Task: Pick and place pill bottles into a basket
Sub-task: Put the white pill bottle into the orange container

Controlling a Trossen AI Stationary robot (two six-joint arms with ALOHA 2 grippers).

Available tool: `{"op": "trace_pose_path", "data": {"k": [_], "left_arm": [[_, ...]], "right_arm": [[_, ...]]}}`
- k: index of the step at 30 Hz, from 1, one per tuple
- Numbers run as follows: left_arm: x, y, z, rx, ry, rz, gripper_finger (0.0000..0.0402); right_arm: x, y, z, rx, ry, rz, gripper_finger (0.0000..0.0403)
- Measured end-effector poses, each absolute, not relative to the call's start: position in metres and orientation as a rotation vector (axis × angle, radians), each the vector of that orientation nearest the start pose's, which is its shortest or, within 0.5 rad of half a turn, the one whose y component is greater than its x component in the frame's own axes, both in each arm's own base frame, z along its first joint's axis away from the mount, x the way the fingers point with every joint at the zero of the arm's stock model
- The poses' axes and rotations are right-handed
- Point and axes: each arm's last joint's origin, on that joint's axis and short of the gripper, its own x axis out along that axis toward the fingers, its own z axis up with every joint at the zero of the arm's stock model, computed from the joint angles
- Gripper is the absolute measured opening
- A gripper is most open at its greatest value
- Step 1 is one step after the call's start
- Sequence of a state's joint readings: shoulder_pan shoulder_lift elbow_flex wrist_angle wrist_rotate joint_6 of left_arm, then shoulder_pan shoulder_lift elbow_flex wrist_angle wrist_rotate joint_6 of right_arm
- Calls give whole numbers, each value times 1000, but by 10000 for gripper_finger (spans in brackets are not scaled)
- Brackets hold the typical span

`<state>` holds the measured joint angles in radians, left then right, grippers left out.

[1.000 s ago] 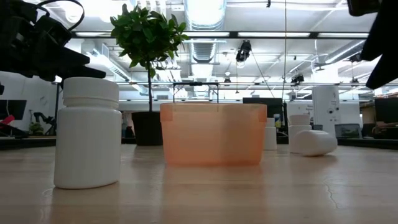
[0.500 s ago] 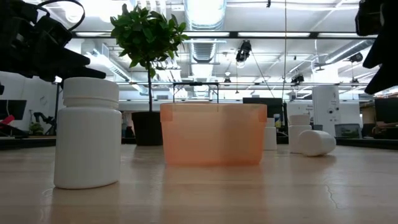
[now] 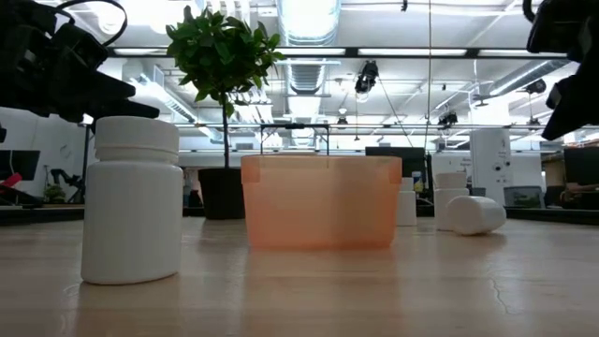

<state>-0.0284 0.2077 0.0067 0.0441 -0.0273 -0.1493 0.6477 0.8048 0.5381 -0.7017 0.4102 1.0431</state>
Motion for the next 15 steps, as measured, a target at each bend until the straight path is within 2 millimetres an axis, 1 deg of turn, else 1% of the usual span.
{"op": "trace_pose_path", "data": {"k": [10,15], "left_arm": [[109,-2,153,-145,157,10,267],[109,-2,153,-145,158,10,267]], "right_arm": [[125,65,211,319,896,-90,270],[129,58,211,276,926,-40,272]]}}
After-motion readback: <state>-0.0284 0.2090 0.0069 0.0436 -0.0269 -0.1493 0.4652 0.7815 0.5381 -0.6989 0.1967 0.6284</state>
